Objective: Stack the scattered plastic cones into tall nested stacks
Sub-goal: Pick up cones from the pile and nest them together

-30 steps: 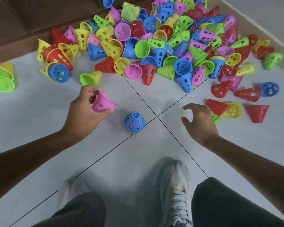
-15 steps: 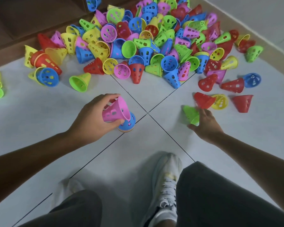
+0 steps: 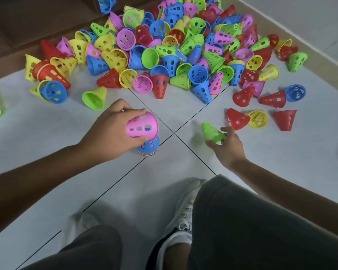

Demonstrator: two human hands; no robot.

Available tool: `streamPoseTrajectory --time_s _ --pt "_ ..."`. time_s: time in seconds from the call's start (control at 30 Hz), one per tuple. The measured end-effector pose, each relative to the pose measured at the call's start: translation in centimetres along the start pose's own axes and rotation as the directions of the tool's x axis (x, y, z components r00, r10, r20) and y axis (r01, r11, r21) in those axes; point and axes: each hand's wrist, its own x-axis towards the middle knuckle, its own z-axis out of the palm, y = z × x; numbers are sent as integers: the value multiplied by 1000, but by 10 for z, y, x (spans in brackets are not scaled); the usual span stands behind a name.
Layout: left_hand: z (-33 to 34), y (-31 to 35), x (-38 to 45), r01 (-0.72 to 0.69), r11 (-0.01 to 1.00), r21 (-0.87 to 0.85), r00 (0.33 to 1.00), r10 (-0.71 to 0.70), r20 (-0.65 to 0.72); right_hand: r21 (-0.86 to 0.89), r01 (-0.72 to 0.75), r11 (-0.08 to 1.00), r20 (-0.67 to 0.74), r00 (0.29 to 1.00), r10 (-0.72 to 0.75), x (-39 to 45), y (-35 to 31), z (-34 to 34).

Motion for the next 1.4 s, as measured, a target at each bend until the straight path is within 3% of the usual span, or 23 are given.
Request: streamPoseTrajectory --time_s 0.13,0.4,0.57,0.73,0.9,1.23,1.4 --pt "5 0 6 45 998 45 993 -49 110 342 -70 937 60 997 52 -14 -51 -5" --pt "29 -6 9 68 998 19 990 -70 120 620 110 777 159 952 -262 -46 -132 11" --pt "10 -28 1 109 994 23 987 -111 115 457 307 835 245 859 -450 -51 -131 34" --pt "-23 -59 -6 196 975 103 971 -207 116 201 440 875 334 809 -483 -40 -126 52" --pt "-54 -82 -11 291 946 141 949 -304 84 20 549 836 380 769 -514 -20 -120 71" --pt "-133 -92 -42 337 878 341 918 -386 86 -31 539 842 450 759 -470 0 -137 91" --pt "-174 -109 -57 379 854 357 913 -409 10 -34 576 816 485 724 -491 4 -170 108"
